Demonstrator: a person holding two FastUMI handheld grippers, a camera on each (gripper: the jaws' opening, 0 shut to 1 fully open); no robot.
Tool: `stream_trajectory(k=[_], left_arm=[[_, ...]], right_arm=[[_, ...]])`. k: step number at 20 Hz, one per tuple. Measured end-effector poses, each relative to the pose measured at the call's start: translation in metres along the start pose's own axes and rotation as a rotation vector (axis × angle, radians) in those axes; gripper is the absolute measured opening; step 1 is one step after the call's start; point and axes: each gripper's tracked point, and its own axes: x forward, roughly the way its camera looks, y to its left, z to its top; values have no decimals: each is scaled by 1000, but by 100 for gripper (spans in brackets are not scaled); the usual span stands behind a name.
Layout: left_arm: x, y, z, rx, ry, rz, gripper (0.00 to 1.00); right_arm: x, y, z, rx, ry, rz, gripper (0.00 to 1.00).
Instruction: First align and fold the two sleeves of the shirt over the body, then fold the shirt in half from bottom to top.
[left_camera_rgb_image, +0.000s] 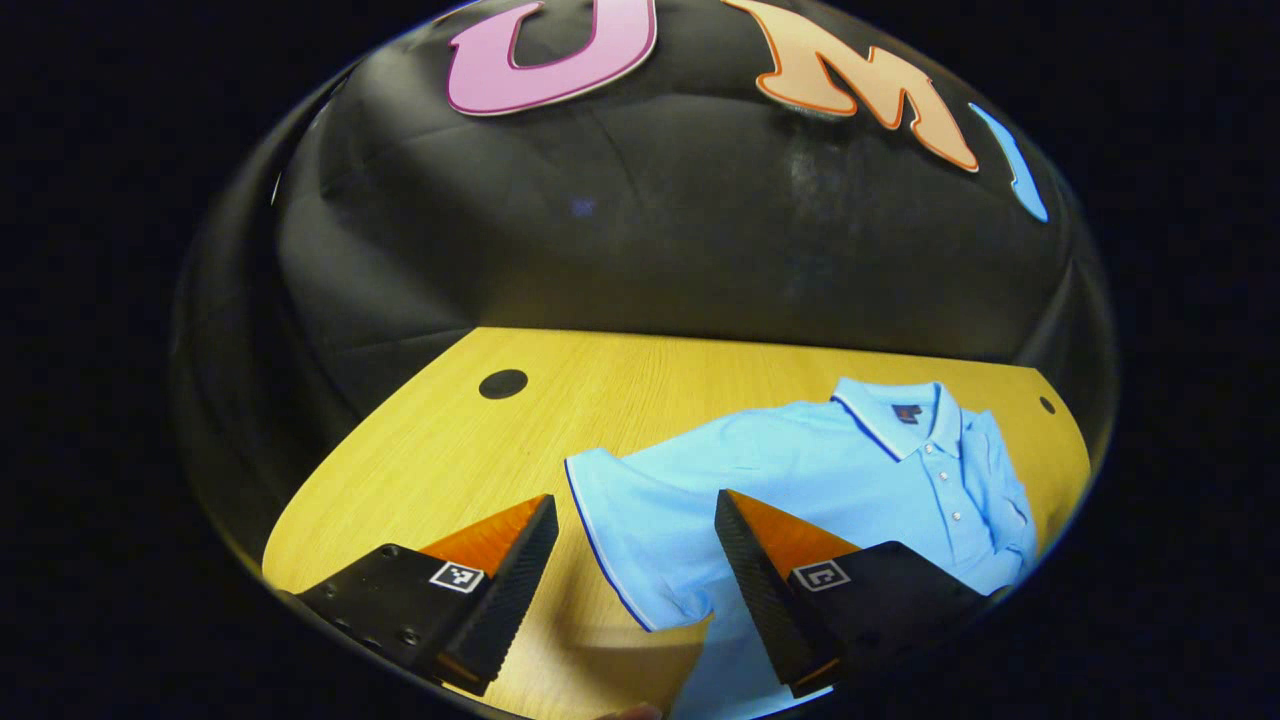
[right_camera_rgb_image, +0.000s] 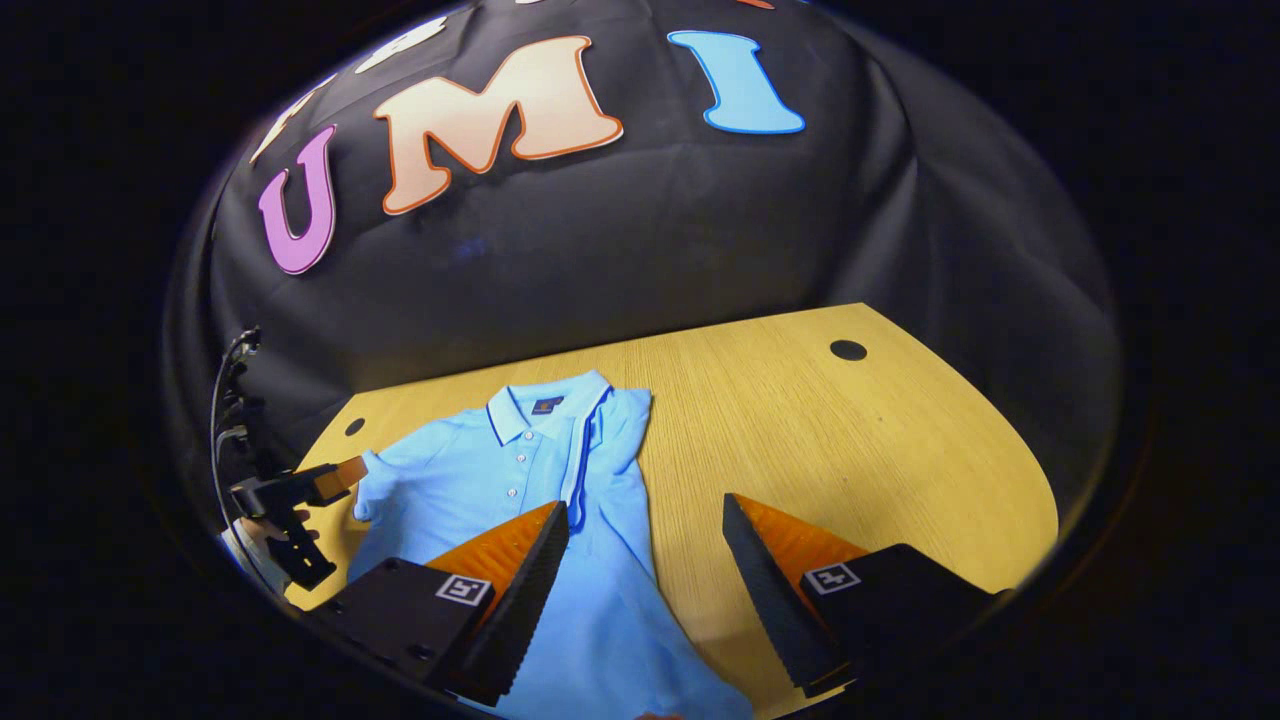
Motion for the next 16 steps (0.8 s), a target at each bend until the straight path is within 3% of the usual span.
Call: stream_trajectory(k=[4,7,8,11,13,16], left_arm=[[13,2,-20,11,52,7,95],[17,-6,-23,-6,64,-38,93],[16,-9,-26,-14,74,-61,87],[16,-19,-24,-21,71,-84,45],[19,-23,-21,12,73,-44,5],[12,-37,-5,42,46,-43,0]], right_arm=[[-12,8,-6,-18,10,22,97],[-19,11,-5,-18,10,40,97],[-20,10,-3,-16,5,40,97],[-25,6,2,-18,-10,39,97],[-27,-4,6,-29,-21,36,97],[-34,-19,6,-30,-31,21,98]])
